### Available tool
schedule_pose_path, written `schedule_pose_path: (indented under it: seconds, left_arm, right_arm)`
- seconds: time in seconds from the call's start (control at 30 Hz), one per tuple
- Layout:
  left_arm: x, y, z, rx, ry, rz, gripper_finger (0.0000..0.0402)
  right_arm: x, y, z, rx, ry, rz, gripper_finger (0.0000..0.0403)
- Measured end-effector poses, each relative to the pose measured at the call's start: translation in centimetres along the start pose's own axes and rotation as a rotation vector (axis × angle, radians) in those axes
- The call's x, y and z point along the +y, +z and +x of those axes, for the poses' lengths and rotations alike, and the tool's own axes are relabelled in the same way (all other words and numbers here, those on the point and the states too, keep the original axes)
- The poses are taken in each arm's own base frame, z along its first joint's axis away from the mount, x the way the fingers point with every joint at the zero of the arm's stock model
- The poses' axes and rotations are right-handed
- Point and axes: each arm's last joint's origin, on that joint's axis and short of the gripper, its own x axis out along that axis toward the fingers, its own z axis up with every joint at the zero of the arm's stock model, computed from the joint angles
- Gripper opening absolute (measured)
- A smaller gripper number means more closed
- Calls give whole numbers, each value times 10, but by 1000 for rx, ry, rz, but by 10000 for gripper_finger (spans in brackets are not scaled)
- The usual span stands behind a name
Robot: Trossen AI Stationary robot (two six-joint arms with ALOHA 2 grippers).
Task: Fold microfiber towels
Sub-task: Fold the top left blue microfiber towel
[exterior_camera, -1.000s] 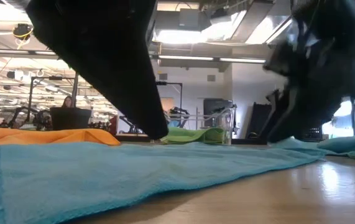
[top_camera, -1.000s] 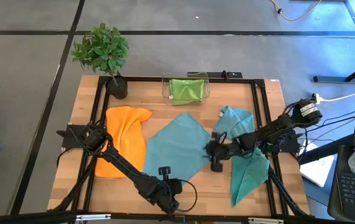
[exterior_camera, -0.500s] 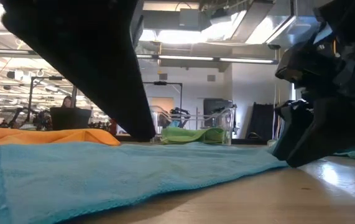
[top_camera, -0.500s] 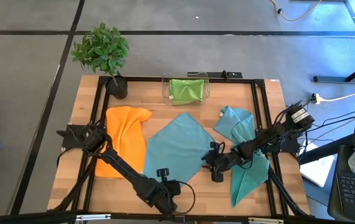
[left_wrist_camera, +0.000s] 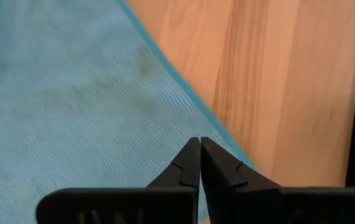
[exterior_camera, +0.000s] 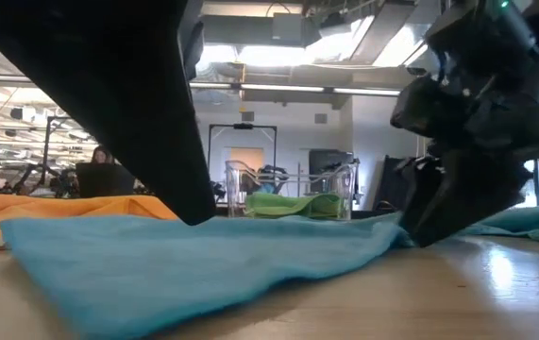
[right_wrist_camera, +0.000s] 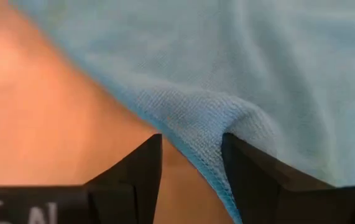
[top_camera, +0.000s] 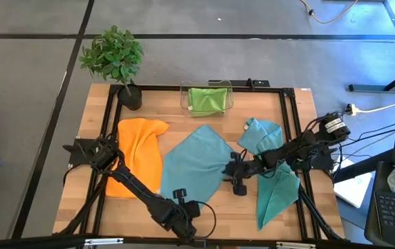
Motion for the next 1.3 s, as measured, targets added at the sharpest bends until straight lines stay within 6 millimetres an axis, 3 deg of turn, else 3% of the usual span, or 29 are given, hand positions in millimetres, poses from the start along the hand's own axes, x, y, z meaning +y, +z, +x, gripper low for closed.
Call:
schedule_pose_path:
  seconds: [0.27, 0.53, 0.67, 0.87, 1.03, 1.13, 1.3]
  left_arm:
    - [0, 2, 1, -14, -8, -12, 4]
    - [-5, 3, 37, -16, -63, -1, 3]
    - [-2, 7, 46, 7, -88, -23, 5]
    - [-5, 21, 45, -67, -199, 43, 3]
    - [-4, 33, 43, -104, -227, 106, 7]
    - [0, 38, 40, -63, -225, 111, 4]
    - [9, 41, 26, 65, -123, 148, 2]
  right_arm:
    - [11, -12, -26, 151, 9, 56, 170]
    - [8, -20, -56, 185, -119, 34, 170]
    - [7, -17, -63, 140, -160, 54, 170]
    - [8, -15, -64, 125, -139, 68, 170]
    - [22, -2, -63, -4, 1, 97, 170]
    - [37, 5, -58, -102, 88, 87, 170]
    - [50, 1, -35, -191, 31, 72, 170]
